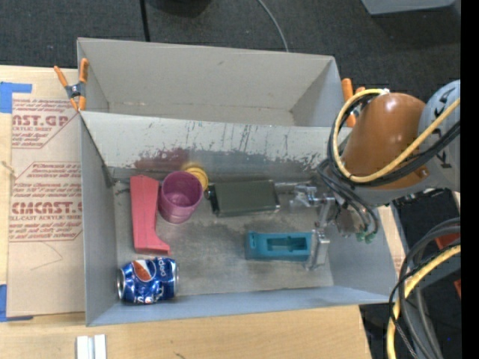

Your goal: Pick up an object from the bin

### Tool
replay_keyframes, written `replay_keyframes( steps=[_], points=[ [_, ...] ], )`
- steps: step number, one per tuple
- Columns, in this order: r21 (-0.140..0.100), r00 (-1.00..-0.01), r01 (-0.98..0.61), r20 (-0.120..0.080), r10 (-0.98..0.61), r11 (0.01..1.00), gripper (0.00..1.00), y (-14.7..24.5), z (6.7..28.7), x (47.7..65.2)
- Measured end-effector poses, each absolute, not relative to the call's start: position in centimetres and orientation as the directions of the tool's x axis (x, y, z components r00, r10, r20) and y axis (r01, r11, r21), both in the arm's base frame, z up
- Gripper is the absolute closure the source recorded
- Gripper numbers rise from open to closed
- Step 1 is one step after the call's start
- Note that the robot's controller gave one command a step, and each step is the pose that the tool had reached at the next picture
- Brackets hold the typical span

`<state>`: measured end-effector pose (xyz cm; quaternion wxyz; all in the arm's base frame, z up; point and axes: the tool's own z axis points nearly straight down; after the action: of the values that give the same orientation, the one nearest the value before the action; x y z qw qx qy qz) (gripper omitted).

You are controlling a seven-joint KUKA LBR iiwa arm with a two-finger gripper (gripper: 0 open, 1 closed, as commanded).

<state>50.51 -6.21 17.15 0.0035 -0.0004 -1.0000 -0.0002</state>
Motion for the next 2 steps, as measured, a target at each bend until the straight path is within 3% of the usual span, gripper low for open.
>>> replay_keyframes(
  steps=[1, 2],
  points=[
    [0.0, -1.0, 0.0, -0.001, 0.0, 1.0, 0.0, -6.2, 17.6, 50.7],
    [-0.001, -0.998, -0.056, -0.005, -0.056, 0.998, 0.0, -5.8, 13.8, 50.1]
  ],
)
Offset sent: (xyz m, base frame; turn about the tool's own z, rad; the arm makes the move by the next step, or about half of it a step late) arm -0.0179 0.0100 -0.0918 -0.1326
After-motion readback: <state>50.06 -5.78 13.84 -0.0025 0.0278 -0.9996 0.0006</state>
